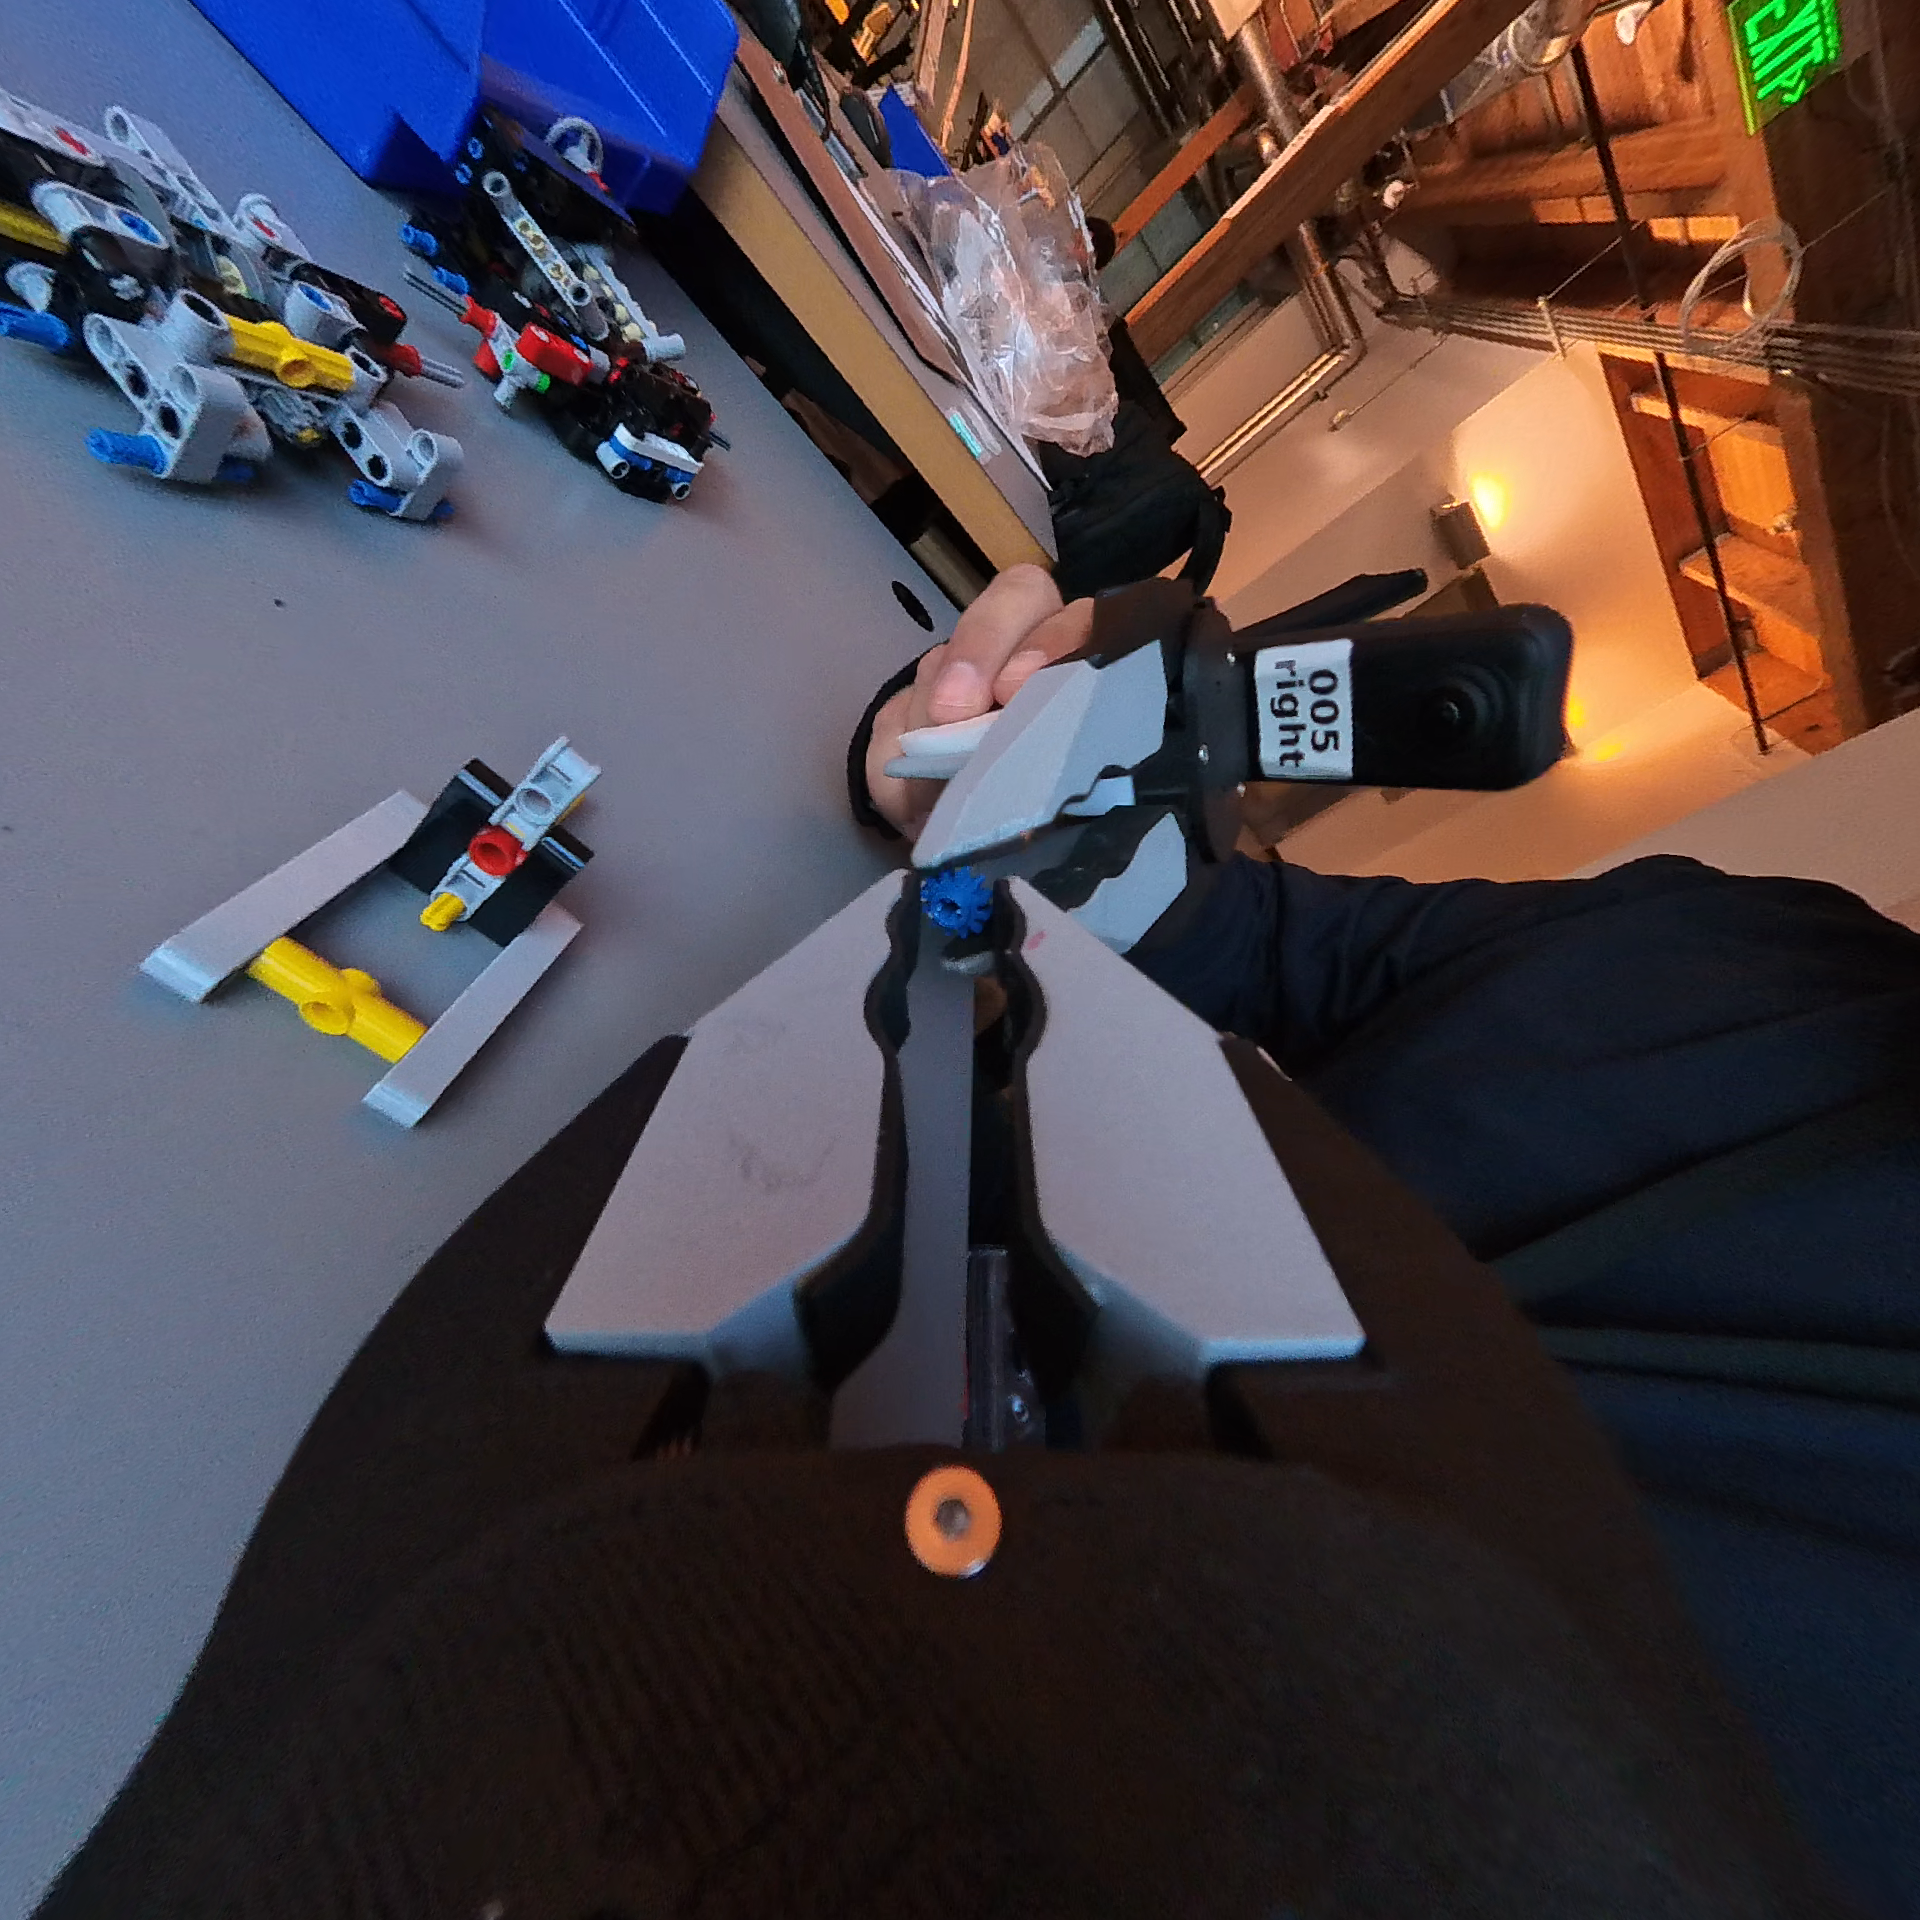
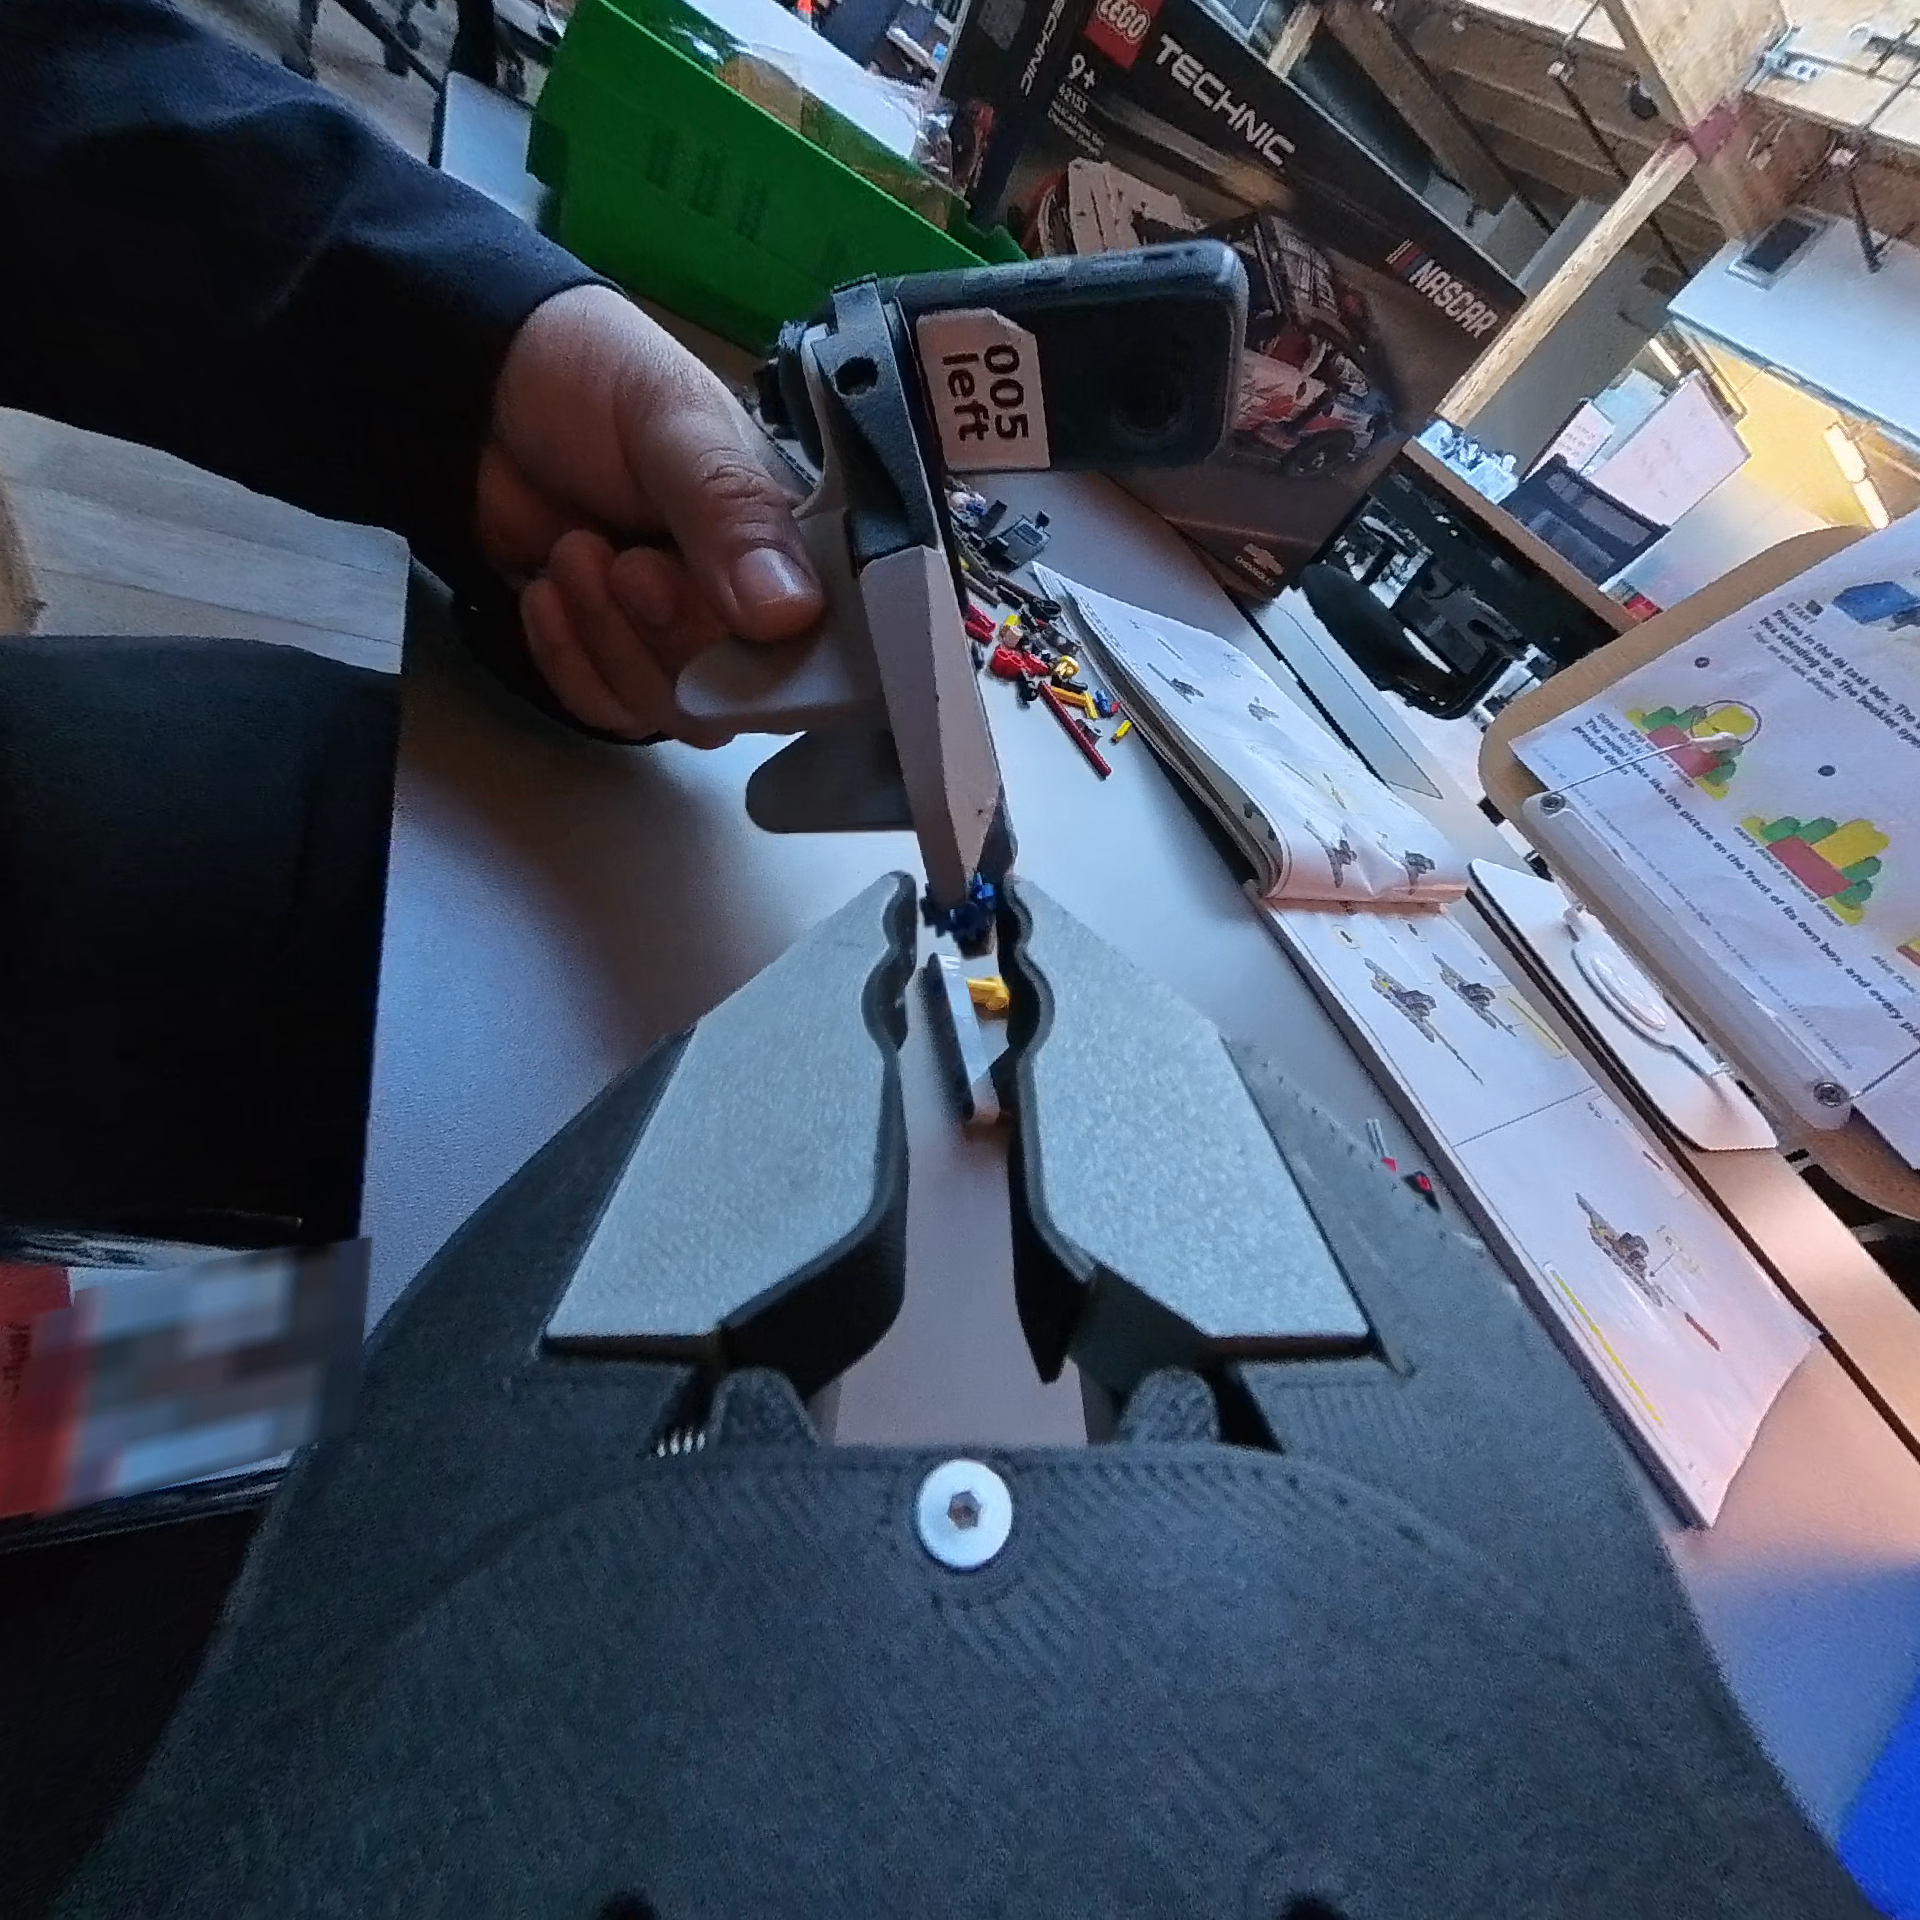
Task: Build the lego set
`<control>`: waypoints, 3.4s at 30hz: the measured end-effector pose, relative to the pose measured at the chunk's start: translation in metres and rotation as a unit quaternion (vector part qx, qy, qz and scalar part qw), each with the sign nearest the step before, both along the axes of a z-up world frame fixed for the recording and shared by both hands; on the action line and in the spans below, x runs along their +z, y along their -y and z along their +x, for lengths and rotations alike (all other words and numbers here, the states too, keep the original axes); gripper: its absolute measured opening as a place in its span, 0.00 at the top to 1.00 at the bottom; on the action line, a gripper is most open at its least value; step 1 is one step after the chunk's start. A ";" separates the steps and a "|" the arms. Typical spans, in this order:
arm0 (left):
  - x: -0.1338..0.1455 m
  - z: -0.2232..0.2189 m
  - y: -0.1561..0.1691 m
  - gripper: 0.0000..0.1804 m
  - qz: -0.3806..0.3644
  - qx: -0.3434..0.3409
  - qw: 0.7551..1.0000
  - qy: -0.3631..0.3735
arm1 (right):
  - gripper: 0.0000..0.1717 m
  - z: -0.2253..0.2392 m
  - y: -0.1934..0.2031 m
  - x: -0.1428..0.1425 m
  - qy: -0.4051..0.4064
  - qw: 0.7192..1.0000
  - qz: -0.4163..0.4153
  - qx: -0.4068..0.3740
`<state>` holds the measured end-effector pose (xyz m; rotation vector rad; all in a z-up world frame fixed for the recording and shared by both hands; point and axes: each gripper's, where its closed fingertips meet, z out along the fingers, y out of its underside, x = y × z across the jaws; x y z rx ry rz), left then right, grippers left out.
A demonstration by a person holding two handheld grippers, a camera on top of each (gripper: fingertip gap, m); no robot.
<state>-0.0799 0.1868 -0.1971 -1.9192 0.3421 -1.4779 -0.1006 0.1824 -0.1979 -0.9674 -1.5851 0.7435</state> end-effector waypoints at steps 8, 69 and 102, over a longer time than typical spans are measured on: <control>-0.017 -0.045 -0.018 0.94 0.038 0.068 0.989 -0.122 | 0.92 0.006 -0.016 0.000 0.002 0.999 -0.034 -0.014; -0.034 -0.048 -0.046 0.94 0.316 -0.064 0.889 -0.324 | 1.00 0.016 -0.060 -0.075 0.287 0.920 -0.262 0.048; -0.001 -0.047 -0.049 0.94 0.352 -0.006 0.907 -0.233 | 0.82 -0.001 -0.065 -0.015 0.068 0.989 -0.131 0.003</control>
